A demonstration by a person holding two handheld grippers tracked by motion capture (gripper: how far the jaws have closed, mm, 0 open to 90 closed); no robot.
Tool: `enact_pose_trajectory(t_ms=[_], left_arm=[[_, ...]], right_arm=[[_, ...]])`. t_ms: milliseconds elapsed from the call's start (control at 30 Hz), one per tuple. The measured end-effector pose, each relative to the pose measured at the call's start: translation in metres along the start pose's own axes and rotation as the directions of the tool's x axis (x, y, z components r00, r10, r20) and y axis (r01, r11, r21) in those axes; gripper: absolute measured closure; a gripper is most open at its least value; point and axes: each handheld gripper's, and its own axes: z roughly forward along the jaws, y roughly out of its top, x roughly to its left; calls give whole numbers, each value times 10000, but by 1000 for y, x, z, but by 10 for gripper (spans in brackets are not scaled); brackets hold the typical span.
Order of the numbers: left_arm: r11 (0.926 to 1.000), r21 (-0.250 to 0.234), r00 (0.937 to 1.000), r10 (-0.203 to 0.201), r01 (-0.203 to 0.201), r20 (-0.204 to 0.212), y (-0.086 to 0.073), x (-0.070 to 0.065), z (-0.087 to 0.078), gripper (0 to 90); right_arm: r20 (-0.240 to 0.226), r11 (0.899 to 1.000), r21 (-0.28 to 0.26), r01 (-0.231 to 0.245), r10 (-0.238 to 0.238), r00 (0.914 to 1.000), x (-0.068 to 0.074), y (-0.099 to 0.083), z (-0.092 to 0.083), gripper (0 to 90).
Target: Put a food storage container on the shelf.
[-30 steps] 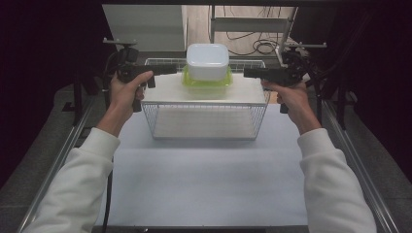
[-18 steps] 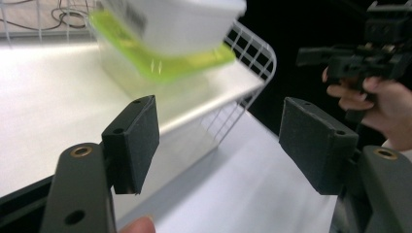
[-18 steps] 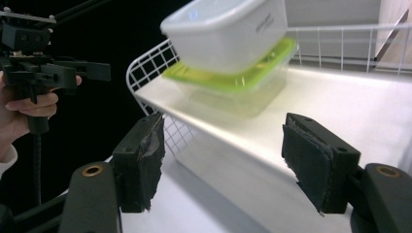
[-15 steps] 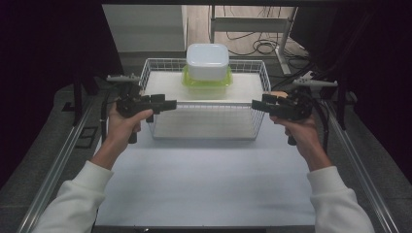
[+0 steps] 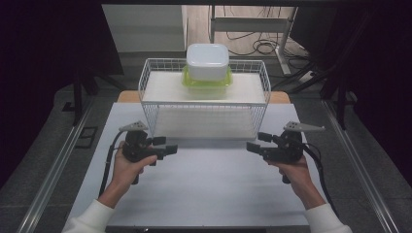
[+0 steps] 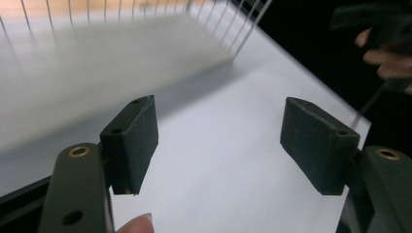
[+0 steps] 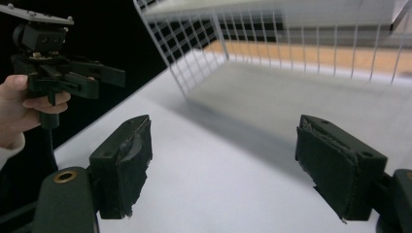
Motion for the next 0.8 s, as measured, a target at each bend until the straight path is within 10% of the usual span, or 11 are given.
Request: enact_pose_trajectory(t_ms=[300,800], left_arm=[[9965,805,9985,-170,212,-517,-33,7,13,288],[9975,672,9963,-166,223,-838,-34,12,12,283]], right_arm=[[415,9933,1115,-316,271,9988,-7,-48,8,202],[755,9939,1085,-204,122,9971,-11,-54,5,172]])
